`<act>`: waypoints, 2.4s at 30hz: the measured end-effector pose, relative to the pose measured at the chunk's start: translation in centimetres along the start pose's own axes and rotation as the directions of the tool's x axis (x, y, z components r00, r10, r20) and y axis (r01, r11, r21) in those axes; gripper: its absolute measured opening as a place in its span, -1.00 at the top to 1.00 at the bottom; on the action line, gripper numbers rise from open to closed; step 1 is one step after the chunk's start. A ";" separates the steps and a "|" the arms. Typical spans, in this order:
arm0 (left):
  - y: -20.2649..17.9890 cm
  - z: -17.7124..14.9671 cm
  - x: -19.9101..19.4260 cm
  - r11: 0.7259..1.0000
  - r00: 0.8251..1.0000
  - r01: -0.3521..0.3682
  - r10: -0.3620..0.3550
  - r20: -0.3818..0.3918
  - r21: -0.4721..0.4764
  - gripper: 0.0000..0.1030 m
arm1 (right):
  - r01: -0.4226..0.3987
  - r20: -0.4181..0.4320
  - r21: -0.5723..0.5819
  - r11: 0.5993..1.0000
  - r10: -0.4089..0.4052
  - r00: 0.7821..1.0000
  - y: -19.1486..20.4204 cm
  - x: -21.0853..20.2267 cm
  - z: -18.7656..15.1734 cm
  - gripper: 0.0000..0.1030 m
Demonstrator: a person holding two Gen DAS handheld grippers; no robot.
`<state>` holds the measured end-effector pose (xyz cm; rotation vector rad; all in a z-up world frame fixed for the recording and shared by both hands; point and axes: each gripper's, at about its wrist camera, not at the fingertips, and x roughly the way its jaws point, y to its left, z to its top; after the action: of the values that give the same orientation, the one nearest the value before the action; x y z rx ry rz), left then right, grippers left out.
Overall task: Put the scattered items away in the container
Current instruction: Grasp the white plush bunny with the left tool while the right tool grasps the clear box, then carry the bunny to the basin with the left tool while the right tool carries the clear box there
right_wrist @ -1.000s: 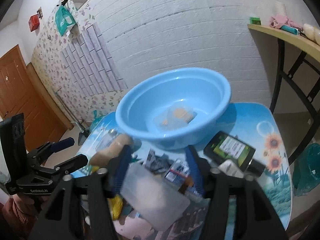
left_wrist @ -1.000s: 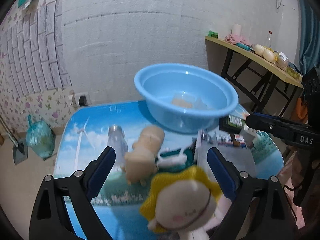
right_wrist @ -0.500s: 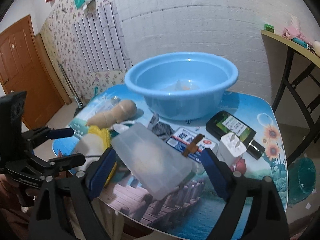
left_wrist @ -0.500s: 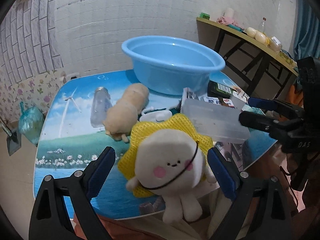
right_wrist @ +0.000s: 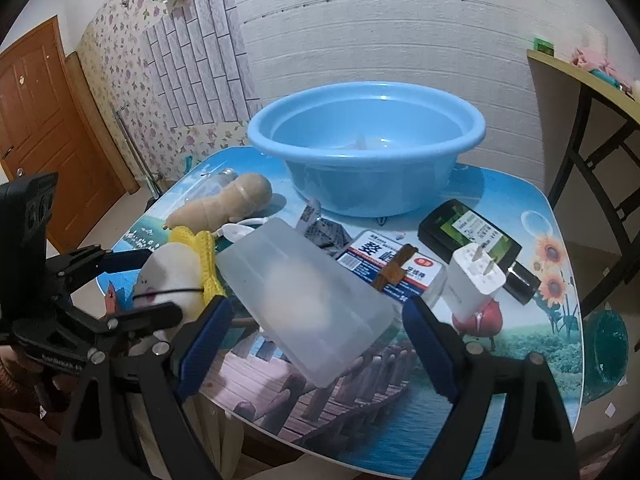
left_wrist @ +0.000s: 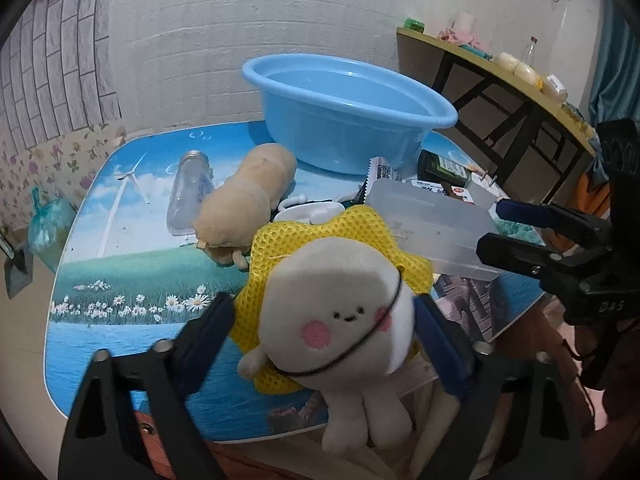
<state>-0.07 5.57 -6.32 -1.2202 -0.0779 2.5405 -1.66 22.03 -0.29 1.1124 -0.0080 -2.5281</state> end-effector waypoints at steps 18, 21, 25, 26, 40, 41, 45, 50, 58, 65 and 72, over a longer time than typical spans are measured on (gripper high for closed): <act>4.0 -0.8 -3.1 0.993 0.994 -0.106 0.107 0.027 -0.041 -0.36 | 0.007 -0.014 -0.059 0.998 -0.008 1.000 0.8 1.2 0.2 -0.72; 4.4 -1.0 -3.1 0.992 0.993 -0.115 0.116 0.020 -0.042 -0.37 | -0.010 -0.025 -0.072 0.997 0.009 1.000 1.3 0.7 0.0 -0.72; 4.6 -1.4 -2.8 0.991 0.992 -0.125 0.125 0.016 -0.039 -0.42 | -0.024 -0.036 -0.097 0.995 0.021 0.999 2.2 0.3 -0.4 -0.72; 4.5 -1.4 -2.7 0.991 0.992 -0.125 0.125 0.018 -0.038 -0.43 | -0.010 -0.028 -0.108 0.994 0.007 1.000 2.4 0.2 -0.5 -0.72; 4.5 -1.9 -0.9 0.991 0.991 -0.131 0.131 0.012 -0.021 -0.78 | 0.048 -0.038 -0.158 0.986 -0.055 0.998 2.7 2.3 -0.3 -0.72; 4.6 -1.9 -0.6 0.991 0.991 -0.133 0.133 0.009 -0.022 -0.79 | 0.055 -0.038 -0.164 0.985 -0.062 0.997 2.8 2.5 -0.2 -0.72; 4.2 -2.3 -0.2 0.988 0.987 -0.157 0.157 0.040 0.000 -0.78 | 0.060 -0.020 -0.184 0.981 -0.064 0.998 3.2 2.2 -0.5 -0.47; 4.4 -2.1 -1.0 0.990 0.989 -0.141 0.142 0.049 -0.023 -0.64 | 0.013 -0.029 -0.124 0.992 -0.017 0.999 2.2 1.7 -0.4 -0.35; 4.6 -1.3 -2.9 0.989 0.985 -0.147 0.149 0.087 -0.036 -0.55 | -0.005 0.014 -0.104 0.995 0.007 1.000 1.7 0.4 -0.2 -0.21; 4.2 -1.0 -3.4 0.989 0.984 -0.147 0.150 0.098 -0.030 -0.55 | 0.039 -0.006 -0.116 0.992 -0.040 0.999 1.6 1.1 -0.7 -0.19; 3.7 -0.4 -3.5 0.990 0.985 -0.142 0.142 0.101 -0.015 -0.55 | 0.045 -0.006 -0.141 0.989 -0.046 0.999 1.7 1.2 -0.9 -0.21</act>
<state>1.36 0.92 -4.63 -1.1354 -0.0244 2.7276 -1.19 20.15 -1.50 1.0800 0.1981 -2.5193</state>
